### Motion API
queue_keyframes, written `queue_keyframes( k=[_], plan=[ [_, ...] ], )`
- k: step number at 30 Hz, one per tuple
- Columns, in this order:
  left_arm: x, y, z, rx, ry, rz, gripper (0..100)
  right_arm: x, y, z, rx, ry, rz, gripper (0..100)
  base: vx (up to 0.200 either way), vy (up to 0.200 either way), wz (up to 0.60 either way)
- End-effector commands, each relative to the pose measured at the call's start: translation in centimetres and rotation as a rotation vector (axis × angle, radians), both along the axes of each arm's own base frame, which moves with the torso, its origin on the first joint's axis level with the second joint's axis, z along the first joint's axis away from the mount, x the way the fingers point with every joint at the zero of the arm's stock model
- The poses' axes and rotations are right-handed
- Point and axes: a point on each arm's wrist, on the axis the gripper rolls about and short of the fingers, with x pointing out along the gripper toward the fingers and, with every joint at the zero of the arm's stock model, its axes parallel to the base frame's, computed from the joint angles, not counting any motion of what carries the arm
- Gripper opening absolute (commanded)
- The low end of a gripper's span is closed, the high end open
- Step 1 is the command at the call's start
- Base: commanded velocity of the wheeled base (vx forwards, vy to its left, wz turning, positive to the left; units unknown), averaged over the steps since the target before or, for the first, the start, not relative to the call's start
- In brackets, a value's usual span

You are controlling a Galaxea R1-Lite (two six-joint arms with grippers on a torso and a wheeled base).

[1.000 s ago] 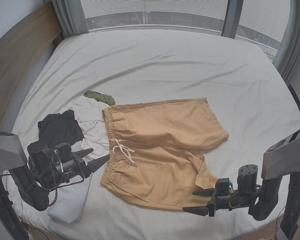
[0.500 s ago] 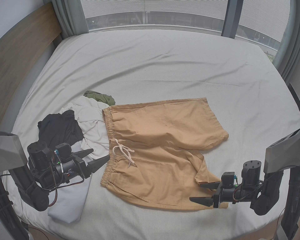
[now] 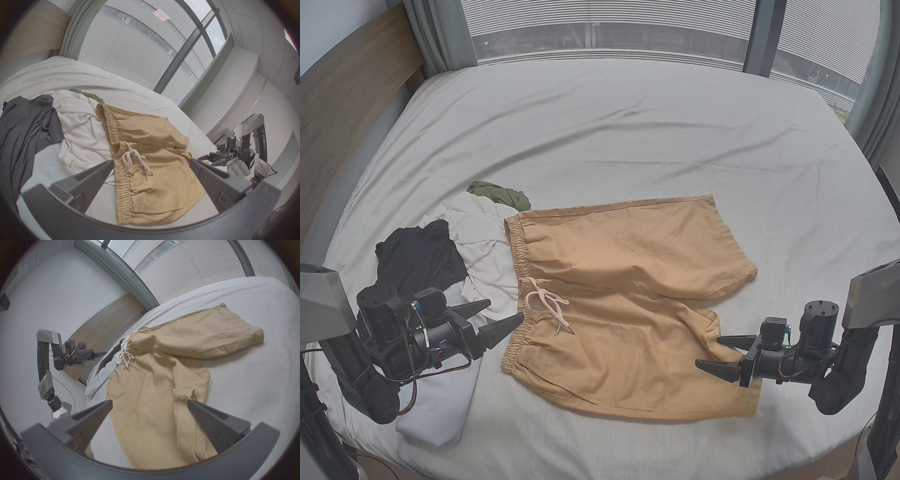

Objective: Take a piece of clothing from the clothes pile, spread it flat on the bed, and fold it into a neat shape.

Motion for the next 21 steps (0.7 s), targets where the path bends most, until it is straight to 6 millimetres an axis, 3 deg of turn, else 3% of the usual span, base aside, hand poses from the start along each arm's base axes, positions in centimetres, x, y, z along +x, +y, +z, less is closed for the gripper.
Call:
queue_keyframes(
  k=[1,17,21],
  plan=[
    [-0.01,-0.05,-0.07,0.000,0.002,-0.002,100,0.54,-0.86,0.11,0.002,-0.014,-0.034,100,0.000,0.000,0.00],
    [0.06,-0.15,-0.30,0.001,0.009,-0.005,100,0.86,-1.19,-0.32,-0.019,-0.027,-0.039,100,0.000,0.000,0.00],
    [0.09,-0.15,-0.27,0.001,0.008,-0.005,100,0.21,-0.31,0.28,-0.025,-0.050,0.001,100,0.000,0.000,0.00]
  ],
)
